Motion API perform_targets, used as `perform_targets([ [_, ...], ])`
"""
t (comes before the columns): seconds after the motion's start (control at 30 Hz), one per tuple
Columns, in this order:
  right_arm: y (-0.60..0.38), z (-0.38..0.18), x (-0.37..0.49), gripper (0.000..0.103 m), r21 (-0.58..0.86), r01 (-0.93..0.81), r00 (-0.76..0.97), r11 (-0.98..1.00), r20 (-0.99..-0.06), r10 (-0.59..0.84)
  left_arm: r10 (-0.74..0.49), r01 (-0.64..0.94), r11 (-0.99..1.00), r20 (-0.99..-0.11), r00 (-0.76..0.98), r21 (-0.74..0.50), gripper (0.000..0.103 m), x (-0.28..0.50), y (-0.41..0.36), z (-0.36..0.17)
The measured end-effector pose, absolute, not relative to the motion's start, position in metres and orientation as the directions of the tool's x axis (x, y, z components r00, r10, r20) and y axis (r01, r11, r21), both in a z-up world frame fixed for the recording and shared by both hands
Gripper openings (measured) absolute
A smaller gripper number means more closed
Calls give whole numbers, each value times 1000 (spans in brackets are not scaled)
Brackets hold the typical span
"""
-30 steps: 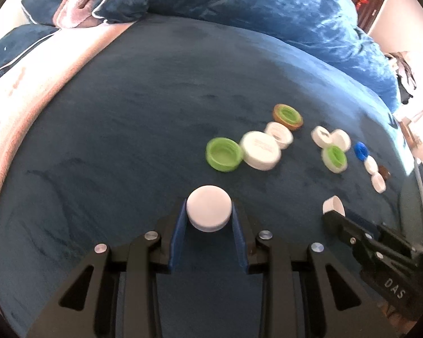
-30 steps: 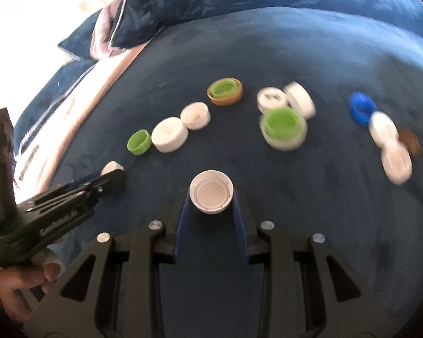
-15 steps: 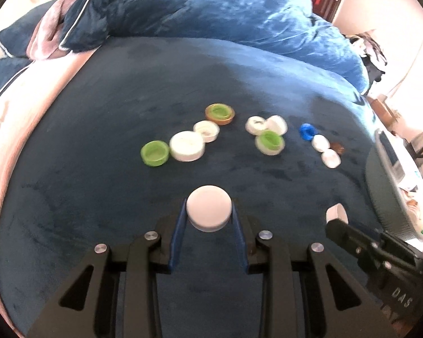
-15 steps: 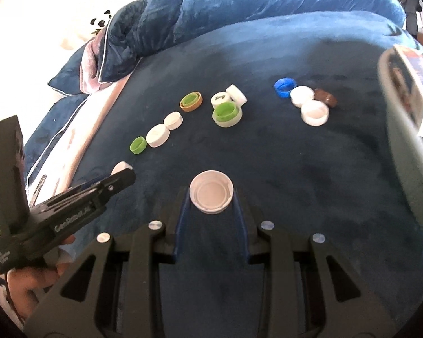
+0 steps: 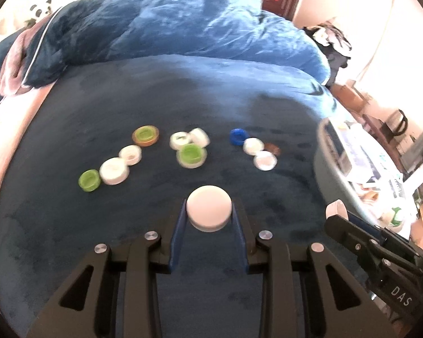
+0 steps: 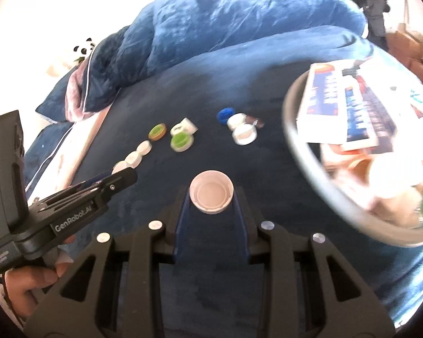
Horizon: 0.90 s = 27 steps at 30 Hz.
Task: Organize objects
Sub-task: 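Carry both held white caps up over the grey basket, then open both grippers to drop the caps into the basket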
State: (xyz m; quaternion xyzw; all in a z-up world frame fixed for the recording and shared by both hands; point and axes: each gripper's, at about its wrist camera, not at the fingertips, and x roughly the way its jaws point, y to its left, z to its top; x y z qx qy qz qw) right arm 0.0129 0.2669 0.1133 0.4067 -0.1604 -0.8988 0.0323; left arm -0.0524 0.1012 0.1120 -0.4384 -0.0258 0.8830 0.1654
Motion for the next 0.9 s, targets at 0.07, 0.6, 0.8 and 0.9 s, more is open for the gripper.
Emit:
perform_targets([
  [0.07,276,120,20,31,303,-92,-686,-949,-710,-160,332,-293,-936,-759,-560,-194,32,-50,113,117],
  [0.6,363,144,72,31,305,-302,-754,-903,-657,30,484,-520,-831,-718,-500,-198,32,-23,229,146],
  [0.8,384,150,83,31,325,-350,-763,-878,-643,66,528,-582,-788,-706,-472,-200,32,-14,261,154],
  [0.9,397,154,87,31,341,-371,-770,-864,-633,82,548,-614,-765,-697,-463,-194,32,-10,276,158],
])
